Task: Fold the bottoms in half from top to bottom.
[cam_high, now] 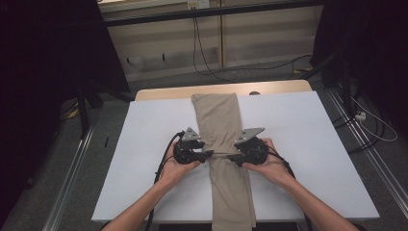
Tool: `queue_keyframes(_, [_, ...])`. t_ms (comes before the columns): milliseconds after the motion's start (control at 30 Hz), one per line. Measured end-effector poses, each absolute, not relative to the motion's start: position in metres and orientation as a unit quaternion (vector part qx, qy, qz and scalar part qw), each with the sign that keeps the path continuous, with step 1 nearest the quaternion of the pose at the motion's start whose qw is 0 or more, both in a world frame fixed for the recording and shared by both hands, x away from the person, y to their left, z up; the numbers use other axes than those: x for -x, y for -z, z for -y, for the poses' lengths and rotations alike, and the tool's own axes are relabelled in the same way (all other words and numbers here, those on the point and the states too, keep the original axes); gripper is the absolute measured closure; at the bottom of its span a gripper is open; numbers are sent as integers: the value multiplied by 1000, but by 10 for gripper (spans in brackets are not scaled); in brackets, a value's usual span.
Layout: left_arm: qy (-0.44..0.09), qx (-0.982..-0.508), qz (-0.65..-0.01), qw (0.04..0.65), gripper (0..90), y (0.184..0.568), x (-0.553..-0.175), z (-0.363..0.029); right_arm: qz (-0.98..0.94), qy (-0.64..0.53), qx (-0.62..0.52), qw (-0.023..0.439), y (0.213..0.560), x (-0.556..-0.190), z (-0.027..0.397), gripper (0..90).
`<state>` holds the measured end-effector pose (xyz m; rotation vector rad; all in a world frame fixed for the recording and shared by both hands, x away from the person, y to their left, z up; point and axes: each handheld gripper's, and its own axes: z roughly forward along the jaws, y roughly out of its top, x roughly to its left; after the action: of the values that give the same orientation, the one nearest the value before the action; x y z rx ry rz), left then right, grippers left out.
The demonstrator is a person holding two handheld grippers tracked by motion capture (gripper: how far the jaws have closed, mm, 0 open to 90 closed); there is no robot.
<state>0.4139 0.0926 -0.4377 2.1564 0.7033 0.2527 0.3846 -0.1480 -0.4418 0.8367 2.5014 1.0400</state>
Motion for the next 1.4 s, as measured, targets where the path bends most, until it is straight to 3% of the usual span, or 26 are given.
queue_keyframes(133, [-104, -863, -258, 422, 453, 432, -413, -91, -873, -355, -289, 169, 447, -390, 151, 529])
queue_keyframes(267, [-110, -872, -261, 399, 410, 441, -414, -83, -866, -366, -302, 158, 447, -394, 157, 677])
queue_keyframes(367, [-130, -864, -269, 405, 469, 442, -418, -83, -856, -382, -315, 146, 445, -398, 161, 760])
queue_keyframes(467, [-98, -852, -292, 423, 562, 442, -425, -90, -854, -386, -318, 142, 445, -400, 163, 764])
queue_keyframes(567, [-101, -853, -291, 421, 689, 441, -425, -94, -853, -388, -318, 143, 446, -401, 163, 755])
queue_keyframes(767, [-87, -851, -299, 423, 741, 446, -428, -92, -857, -374, -319, 157, 452, -401, 158, 726])
queue_keyframes(900, [-93, -855, -293, 417, 845, 444, -422, -86, -851, -373, -334, 156, 448, -402, 159, 809])
queue_keyframes(1167, [-63, -845, -285, 449, 868, 424, -407, -91, -834, -414, -342, 126, 428, -393, 174, 814])
queue_keyframes(1400, [-30, -847, -272, 455, 868, 409, -376, -98, -838, -429, -327, 88, 421, -363, 182, 812])
